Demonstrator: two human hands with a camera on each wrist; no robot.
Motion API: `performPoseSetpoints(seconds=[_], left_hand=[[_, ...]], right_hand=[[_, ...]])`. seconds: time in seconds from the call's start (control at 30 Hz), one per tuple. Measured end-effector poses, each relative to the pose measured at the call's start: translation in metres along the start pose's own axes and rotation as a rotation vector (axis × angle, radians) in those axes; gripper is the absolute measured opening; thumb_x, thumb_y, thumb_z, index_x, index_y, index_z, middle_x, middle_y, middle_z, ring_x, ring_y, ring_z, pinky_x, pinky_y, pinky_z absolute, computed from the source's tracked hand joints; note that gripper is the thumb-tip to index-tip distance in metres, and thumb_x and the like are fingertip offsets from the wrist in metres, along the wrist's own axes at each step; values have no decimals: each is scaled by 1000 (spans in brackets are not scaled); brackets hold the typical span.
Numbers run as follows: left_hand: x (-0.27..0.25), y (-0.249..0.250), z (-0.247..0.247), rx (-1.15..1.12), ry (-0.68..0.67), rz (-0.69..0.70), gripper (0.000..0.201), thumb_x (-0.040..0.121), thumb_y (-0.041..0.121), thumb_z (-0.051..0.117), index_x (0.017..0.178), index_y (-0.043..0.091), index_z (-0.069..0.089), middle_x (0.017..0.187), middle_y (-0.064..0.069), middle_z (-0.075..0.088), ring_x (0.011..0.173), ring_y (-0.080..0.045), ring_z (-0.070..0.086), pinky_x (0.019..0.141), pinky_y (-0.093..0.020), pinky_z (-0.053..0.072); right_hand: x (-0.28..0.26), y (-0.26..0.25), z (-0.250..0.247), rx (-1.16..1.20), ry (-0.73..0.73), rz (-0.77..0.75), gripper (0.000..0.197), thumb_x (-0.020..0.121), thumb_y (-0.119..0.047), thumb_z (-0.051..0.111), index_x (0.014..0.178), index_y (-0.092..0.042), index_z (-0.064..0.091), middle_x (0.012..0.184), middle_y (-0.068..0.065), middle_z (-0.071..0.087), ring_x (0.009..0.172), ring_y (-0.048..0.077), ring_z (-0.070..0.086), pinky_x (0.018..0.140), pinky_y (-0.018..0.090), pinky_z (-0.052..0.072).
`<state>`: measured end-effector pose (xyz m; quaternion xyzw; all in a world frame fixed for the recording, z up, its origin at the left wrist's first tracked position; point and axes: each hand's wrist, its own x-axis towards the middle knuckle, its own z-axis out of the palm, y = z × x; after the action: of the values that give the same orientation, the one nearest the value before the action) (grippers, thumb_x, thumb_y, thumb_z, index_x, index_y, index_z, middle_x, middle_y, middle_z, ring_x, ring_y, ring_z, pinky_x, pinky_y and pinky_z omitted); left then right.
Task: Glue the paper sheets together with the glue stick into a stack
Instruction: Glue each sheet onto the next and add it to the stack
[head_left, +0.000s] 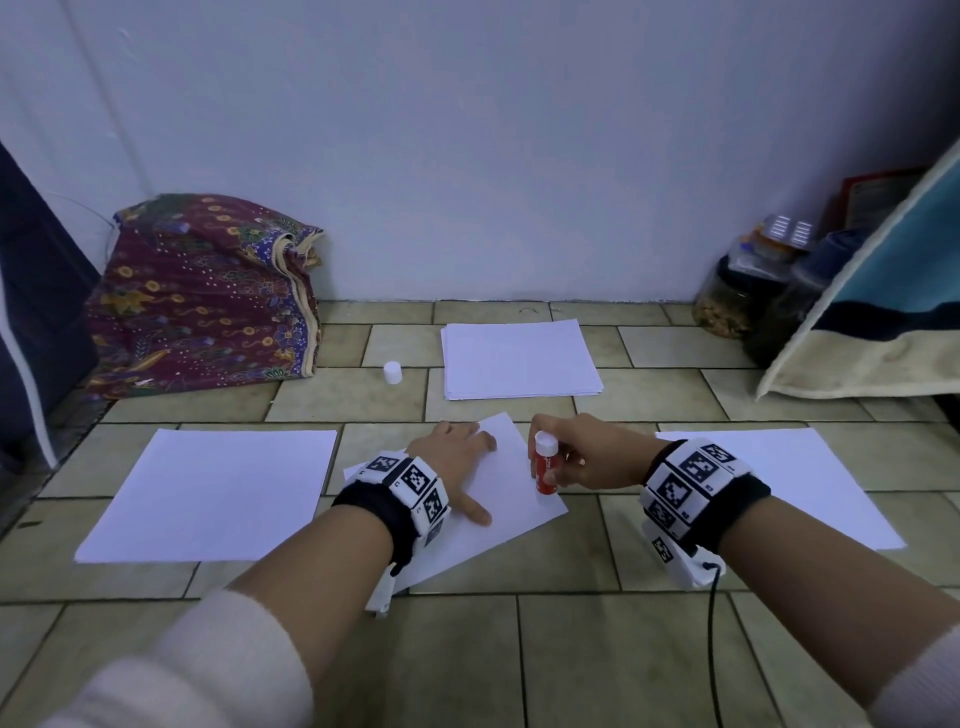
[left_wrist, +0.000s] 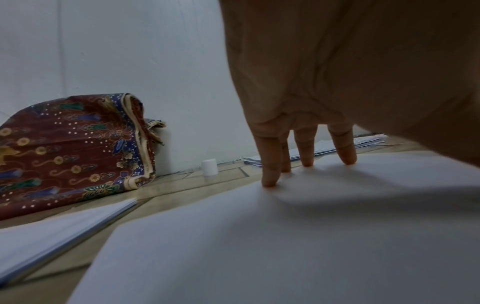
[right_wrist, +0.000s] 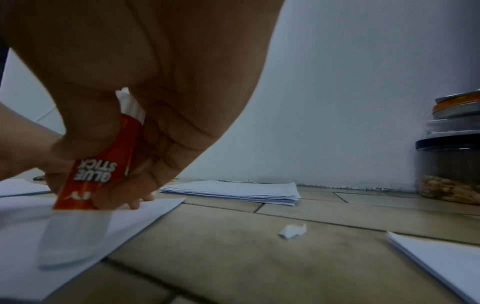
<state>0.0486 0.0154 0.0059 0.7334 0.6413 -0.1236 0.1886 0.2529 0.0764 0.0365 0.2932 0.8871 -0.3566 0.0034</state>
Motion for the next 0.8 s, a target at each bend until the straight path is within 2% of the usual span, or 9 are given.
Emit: performPoseSetpoints(seconds=[0.13, 0.2, 0.27, 0.37, 0.43, 0.53, 0.6, 0.67, 0.8], left_hand=[[0, -5, -5, -30, -59, 22, 97, 74, 51, 76, 150, 29, 19, 161, 0, 7, 146, -23, 9, 116, -44, 23], [-1, -7, -5, -3, -65, 35, 94, 78, 48, 73, 151, 29, 17, 161, 0, 3, 147, -22, 6, 115, -45, 25], [-3, -7, -3, 30, -39, 26, 92, 79, 52, 70, 151, 29, 18, 161, 1, 5, 146, -20, 9, 112, -44, 30], [-7, -2, 2, 94, 53, -28, 90, 77, 63, 65, 146, 22, 25, 155, -2, 13, 140, -21, 19, 102, -41, 38], [-8, 0, 6, 149, 123, -28, 90, 79, 67, 59, 144, 14, 26, 156, -5, 8, 141, -24, 17, 104, -41, 35], [-7, 3, 8, 115, 111, 101, 70, 90, 53, 54, 145, 19, 26, 159, -2, 2, 144, -21, 10, 108, -39, 31], [-7, 4, 5, 93, 63, 127, 63, 95, 48, 49, 148, 26, 23, 159, 2, 9, 142, -20, 16, 104, -39, 37], [-6, 3, 2, 123, 66, 111, 66, 94, 53, 47, 150, 29, 21, 157, 1, 16, 140, -20, 20, 101, -39, 39], [-7, 4, 0, 116, 94, 32, 76, 86, 60, 55, 145, 16, 32, 148, -5, 25, 134, -21, 29, 99, -39, 40]], right_hand=[[-8, 1, -2, -10, -20, 31, 25, 86, -5, 63, 92, -25, 48, 94, -4, 66, 80, 5, 62, 71, 14, 48], [-8, 6, -4, -29, -36, 63, 21, 85, -11, 66, 95, -22, 50, 92, -5, 64, 77, 6, 60, 69, 16, 47], [-8, 12, -7, 87, -2, 100, 19, 85, -8, 67, 93, -15, 52, 87, 0, 64, 65, 6, 62, 63, 20, 49], [-11, 19, -16, 414, 256, 141, 15, 86, 4, 64, 88, -5, 52, 75, 12, 64, 51, 13, 62, 51, 23, 50], [-10, 20, -23, 620, 444, 179, 13, 88, 6, 60, 90, -2, 50, 72, 17, 61, 46, 14, 61, 46, 23, 50], [-2, 21, -25, 788, 604, 244, 17, 89, 1, 60, 100, 0, 48, 73, 19, 60, 44, 14, 61, 47, 23, 53], [4, 23, -22, 787, 643, 282, 19, 90, -2, 61, 102, 0, 48, 75, 20, 60, 45, 14, 62, 48, 22, 53], [11, 22, -18, 747, 656, 305, 16, 90, -5, 62, 97, -2, 48, 76, 19, 61, 47, 14, 62, 49, 23, 54], [25, 16, -7, 610, 661, 319, 15, 91, -11, 62, 87, -9, 48, 77, 16, 63, 55, 18, 62, 58, 29, 55]])
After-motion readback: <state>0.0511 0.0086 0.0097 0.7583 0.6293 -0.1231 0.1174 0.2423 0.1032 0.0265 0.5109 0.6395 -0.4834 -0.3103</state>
